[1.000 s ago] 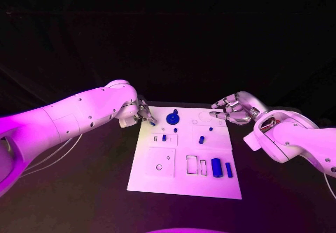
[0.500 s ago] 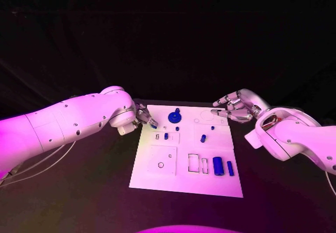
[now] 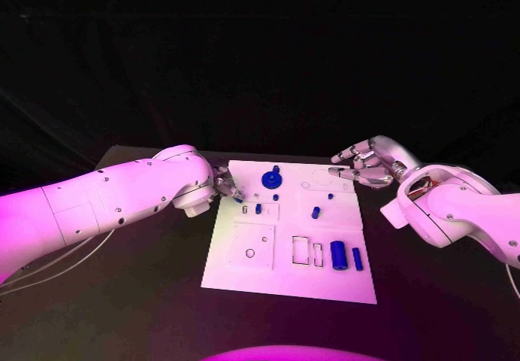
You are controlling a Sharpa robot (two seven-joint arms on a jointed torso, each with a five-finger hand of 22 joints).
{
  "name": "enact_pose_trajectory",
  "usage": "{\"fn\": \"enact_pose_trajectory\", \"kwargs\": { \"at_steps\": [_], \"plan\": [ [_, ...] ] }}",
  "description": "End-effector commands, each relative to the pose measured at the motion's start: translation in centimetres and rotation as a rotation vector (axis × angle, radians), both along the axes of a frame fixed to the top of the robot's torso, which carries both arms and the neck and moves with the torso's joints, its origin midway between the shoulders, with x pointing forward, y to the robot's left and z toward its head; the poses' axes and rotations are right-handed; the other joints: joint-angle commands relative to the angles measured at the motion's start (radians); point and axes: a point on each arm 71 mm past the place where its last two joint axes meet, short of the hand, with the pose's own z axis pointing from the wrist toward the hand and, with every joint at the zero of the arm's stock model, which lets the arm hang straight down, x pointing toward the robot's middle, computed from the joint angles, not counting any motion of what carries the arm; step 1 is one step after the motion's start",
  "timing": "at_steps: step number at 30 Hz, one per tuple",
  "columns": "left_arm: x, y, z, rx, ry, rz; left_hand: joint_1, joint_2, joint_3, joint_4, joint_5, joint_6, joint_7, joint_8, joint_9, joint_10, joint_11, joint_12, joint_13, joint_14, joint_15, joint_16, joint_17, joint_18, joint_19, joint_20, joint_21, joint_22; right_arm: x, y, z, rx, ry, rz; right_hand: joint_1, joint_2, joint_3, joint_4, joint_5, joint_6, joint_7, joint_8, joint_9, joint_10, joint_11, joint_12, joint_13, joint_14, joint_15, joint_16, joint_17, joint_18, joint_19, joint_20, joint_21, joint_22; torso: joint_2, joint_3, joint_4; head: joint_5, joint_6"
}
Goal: Assemble the parts on the task board
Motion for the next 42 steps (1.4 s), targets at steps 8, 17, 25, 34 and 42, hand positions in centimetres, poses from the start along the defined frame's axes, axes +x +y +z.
{"fn": "enact_pose_trajectory", "kwargs": {
  "at_steps": [8,17,25,34,42],
  "plan": [
    [-0.5,-0.9,-0.3,0.041,-0.019,-0.032,-0.004,0.006,0.071,-0.059,0.001,0.017,-0.025,0.035,0.054,0.011,-0.001,0.007,0.003,0.086,-0.011,0.004,0.194,-0.005,0.008,-0.003,0.006,0.001,-0.1,0.2,-0.1,-0.006,0.004,0.014,-0.004,0.005,0.000,0.005,0.004,0.005,0.001,-0.002,0.001,0.001,-0.004,-0.003,0.000,0.064,-0.009,-0.005,0.097,0.008,-0.001,-0.004,-0.005,0.146,0.002,0.0007,-0.0011,0.003,-0.003],
    [-0.8,-1.5,-1.3,0.057,0.007,-0.043,-0.010,0.005,0.074,-0.058,0.001,0.017,-0.026,0.037,0.055,0.013,-0.002,0.007,0.003,0.086,-0.011,0.004,0.194,-0.005,0.007,-0.004,0.005,-0.001,-0.1,0.2,-0.1,-0.006,0.004,0.015,-0.004,0.005,0.000,0.005,0.004,0.005,0.001,-0.002,0.001,0.001,-0.004,-0.003,0.000,0.064,-0.009,-0.005,0.097,0.008,-0.001,-0.004,-0.005,0.146,0.002,0.0001,-0.0013,-0.001,-0.004],
    [-0.9,-1.7,-1.6,0.075,0.033,-0.058,-0.023,0.001,0.077,-0.054,0.001,0.017,-0.027,0.042,0.056,0.014,-0.003,0.008,0.002,0.086,-0.012,0.004,0.193,-0.005,0.008,-0.005,0.006,0.000,-0.1,0.2,-0.1,-0.006,0.004,0.015,-0.004,0.005,0.000,0.005,0.004,0.005,0.001,-0.002,0.001,0.001,-0.004,-0.003,0.000,0.064,-0.009,-0.005,0.097,0.008,-0.001,-0.004,-0.005,0.146,0.001,0.0004,-0.0004,-0.003,-0.008],
    [-1.1,-1.7,-1.7,0.092,0.050,-0.070,-0.030,-0.001,0.078,-0.052,0.001,0.017,-0.028,0.045,0.057,0.015,-0.004,0.010,0.003,0.086,-0.013,0.004,0.193,-0.005,0.008,-0.005,0.006,0.000,-0.1,0.2,-0.1,-0.006,0.005,0.015,-0.004,0.005,0.000,0.005,0.004,0.005,0.001,-0.002,0.001,0.001,-0.004,-0.003,0.000,0.064,-0.009,-0.005,0.097,0.008,-0.001,-0.004,-0.005,0.146,0.001,-0.0004,-0.0002,-0.005,-0.010],
    [-1.2,-1.8,-1.8,0.102,0.060,-0.081,-0.034,-0.002,0.079,-0.051,0.001,0.018,-0.029,0.047,0.057,0.017,-0.004,0.013,0.006,0.086,-0.013,0.004,0.193,-0.005,0.008,-0.006,0.006,0.001,-0.1,0.2,-0.1,-0.006,0.005,0.015,-0.004,0.005,0.000,0.005,0.005,0.006,0.001,-0.001,0.001,0.001,-0.004,-0.002,0.001,0.064,-0.009,-0.006,0.097,0.008,-0.001,-0.004,-0.006,0.146,0.001,-0.0006,0.0002,-0.005,-0.011]
  ]
}}
